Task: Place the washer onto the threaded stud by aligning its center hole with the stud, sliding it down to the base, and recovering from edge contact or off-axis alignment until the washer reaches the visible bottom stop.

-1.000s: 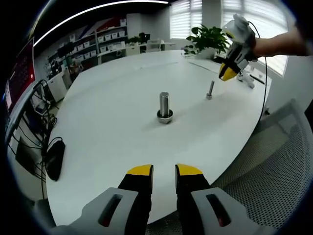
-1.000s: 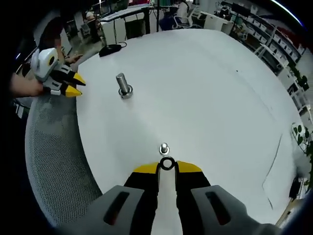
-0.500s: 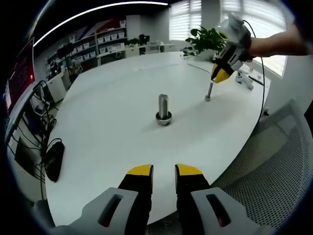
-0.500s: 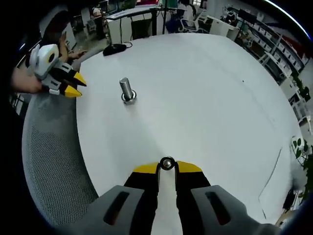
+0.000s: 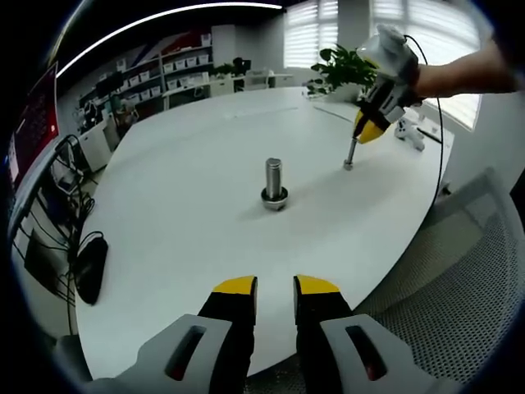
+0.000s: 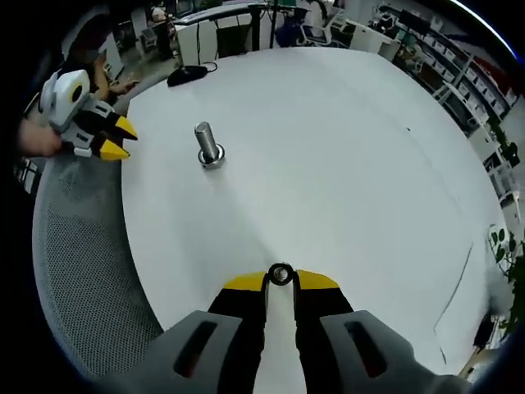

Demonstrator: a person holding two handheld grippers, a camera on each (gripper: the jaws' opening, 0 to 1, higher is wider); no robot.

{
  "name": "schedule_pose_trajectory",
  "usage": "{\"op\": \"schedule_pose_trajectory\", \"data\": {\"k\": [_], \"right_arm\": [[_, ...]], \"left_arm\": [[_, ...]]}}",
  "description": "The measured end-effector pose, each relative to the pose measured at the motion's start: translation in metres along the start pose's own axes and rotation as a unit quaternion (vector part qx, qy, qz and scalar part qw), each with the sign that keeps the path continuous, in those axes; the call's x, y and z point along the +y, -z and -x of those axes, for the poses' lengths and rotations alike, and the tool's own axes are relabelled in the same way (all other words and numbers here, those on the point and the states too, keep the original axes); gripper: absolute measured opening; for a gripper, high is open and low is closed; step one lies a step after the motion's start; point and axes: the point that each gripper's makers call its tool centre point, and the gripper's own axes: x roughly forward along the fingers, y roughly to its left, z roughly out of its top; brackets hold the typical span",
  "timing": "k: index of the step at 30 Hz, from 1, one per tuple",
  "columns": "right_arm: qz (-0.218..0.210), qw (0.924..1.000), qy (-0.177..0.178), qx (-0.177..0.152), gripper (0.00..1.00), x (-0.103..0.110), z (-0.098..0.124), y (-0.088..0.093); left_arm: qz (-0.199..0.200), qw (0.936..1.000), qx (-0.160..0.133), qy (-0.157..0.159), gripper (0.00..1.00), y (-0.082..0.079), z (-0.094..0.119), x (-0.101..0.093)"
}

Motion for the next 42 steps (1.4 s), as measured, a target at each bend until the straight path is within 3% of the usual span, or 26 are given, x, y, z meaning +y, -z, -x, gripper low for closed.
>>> {"op": "schedule_pose_trajectory", "data": {"k": [14, 27, 35, 40, 42], "right_arm": [[0.006, 0.9997, -0.005, 0.022, 0.14, -0.002, -0.018, 0.007], [-0.007, 0.9987, -0.015, 0.048, 0.15, -0.006, -0.042, 0.027], [-0.003, 0.9994, -0.011, 0.031, 0.16, -0.005, -0.043, 0.025], [-0.030, 0.9995, -0.010, 0.007, 0.27, -0.006, -0.043, 0.023], [-0.032, 0.9994, -0.012, 0.006, 0.27, -0.006, -0.041, 0.026]], "left_arm": [[-0.002, 1.0000, 0.006, 0.002, 0.15, 0.002, -0.001, -0.001], [0.000, 1.0000, 0.008, -0.001, 0.15, 0.003, -0.001, 0.000], [0.000, 0.9999, 0.015, -0.002, 0.15, 0.005, -0.002, 0.001], [0.003, 0.9998, 0.019, -0.001, 0.15, 0.007, -0.002, 0.000], [0.004, 0.9998, 0.020, -0.001, 0.15, 0.007, -0.002, 0.000]]}}
